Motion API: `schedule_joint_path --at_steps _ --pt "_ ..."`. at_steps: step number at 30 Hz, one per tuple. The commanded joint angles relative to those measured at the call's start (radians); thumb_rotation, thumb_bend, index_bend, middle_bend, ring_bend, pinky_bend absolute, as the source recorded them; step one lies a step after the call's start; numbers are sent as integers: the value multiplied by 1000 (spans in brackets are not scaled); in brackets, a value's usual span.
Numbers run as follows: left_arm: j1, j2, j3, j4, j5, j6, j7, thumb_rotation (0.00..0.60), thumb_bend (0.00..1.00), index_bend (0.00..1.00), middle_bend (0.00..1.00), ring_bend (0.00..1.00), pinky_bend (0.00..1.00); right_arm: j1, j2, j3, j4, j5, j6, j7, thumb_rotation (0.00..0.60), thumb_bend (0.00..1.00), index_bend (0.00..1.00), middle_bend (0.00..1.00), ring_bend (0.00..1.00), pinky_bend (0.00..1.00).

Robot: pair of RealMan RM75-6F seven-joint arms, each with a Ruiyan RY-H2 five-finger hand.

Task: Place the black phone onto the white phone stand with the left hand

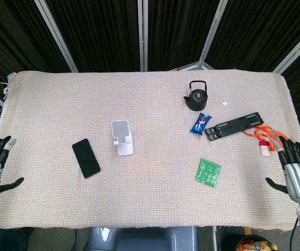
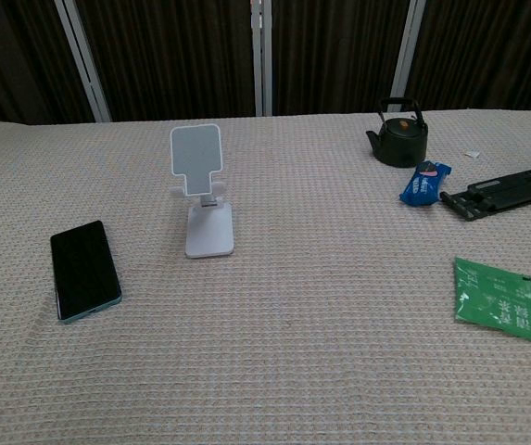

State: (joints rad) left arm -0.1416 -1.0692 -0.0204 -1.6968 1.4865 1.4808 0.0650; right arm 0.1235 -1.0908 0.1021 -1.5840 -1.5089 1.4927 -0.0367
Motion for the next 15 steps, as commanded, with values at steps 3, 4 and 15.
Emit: schedule_joint_path --at_steps 3,4,15 --pt "-5 -2 6 17 17 -14 -10 600 0 0 0 0 0 2 4 -1 0 -1 -4 12 600 0 0 0 0 0" --pt "-6 -3 8 21 21 -17 -12 600 0 0 0 0 0 2 4 -1 0 -2 -5 12 600 0 0 0 0 0" --pt "-228 -114 -9 192 94 -321 88 600 0 11 0 2 10 14 -13 -2 7 18 -35 -32 600 0 0 0 0 0"
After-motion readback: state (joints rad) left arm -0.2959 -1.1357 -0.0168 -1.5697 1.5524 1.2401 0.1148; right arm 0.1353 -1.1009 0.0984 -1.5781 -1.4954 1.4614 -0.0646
